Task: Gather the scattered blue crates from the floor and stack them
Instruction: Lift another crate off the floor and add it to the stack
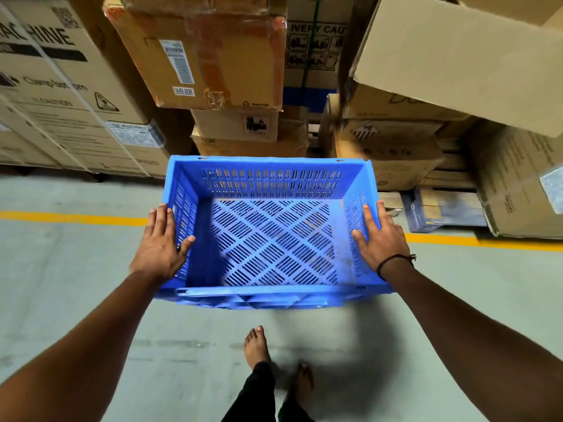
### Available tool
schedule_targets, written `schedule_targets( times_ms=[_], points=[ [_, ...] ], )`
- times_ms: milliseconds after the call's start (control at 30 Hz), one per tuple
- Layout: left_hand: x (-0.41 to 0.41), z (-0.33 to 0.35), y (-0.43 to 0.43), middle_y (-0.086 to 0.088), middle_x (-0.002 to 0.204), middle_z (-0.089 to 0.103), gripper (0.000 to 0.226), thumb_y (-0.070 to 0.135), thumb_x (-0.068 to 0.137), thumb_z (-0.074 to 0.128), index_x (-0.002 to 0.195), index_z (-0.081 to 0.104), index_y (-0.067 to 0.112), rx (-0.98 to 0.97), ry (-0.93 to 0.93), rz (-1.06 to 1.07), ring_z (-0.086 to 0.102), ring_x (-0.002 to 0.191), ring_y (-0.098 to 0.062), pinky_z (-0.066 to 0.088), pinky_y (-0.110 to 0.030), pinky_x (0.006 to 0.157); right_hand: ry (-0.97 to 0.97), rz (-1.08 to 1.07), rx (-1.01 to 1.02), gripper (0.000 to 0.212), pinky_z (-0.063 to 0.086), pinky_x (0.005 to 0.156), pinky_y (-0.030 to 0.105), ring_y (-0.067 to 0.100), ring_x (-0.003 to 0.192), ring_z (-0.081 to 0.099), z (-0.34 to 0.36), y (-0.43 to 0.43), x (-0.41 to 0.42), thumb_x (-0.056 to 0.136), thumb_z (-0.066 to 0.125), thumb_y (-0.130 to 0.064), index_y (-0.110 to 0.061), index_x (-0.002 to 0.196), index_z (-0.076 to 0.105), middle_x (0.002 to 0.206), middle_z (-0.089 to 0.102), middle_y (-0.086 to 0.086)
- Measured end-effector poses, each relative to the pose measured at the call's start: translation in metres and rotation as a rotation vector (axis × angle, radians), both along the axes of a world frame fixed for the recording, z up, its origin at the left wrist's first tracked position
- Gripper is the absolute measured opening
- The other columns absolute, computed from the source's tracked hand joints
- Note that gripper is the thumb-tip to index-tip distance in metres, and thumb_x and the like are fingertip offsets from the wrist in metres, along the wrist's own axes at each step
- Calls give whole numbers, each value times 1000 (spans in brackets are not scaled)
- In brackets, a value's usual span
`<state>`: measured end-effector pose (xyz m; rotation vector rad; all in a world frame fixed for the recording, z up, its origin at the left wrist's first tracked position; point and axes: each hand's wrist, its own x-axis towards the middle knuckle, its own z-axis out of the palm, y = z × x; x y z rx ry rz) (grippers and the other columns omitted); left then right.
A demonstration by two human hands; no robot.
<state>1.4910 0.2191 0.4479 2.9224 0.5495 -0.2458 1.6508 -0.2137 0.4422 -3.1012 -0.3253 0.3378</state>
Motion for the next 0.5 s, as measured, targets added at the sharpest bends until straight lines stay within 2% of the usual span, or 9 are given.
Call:
schedule_targets(
  times_ms=[100,233,300,400,500],
  points=[
    [-2,3,1,-20,158,-1,82,57,93,26,149,13,-2,34,40,-24,-6,145,-37,0,-43,119,32,-1,-11,63,26,111,48,29,142,19,6,-1,-4,95,32,-50,-28,150,11,159,0,4],
    [-7,20,-14,-18,159,-6,84,62,91,28,151,7,8,17,25,-9,-9,146,-33,1,-45,118,128,-17,-35,60,15,115,51,29,145,8,21,1,-10,96,24,-52,-37,149,-2,159,-8,-2],
    [-16,31,-33,-15,159,-2,92,71,84,17,151,8,8,-5,-53,-45,-5,147,-30,3,-44,118,86,5,6,60,13,115,51,27,145,8,26,-1,-20,97,24,-52,-38,149,-2,159,-7,-2],
    [-34,43,-65,-13,160,5,104,80,77,2,151,10,7,-41,-73,-126,-3,148,-27,3,-40,119,28,13,110,60,16,114,50,27,145,12,35,-6,-50,98,27,-48,-35,150,1,160,-2,0],
    [-48,55,-100,-13,160,5,85,64,91,25,150,8,7,-73,-80,-137,-3,148,-26,1,-39,120,3,-3,164,61,18,114,49,28,145,11,43,-14,-75,97,27,-48,-35,150,0,160,-2,1]
  ],
)
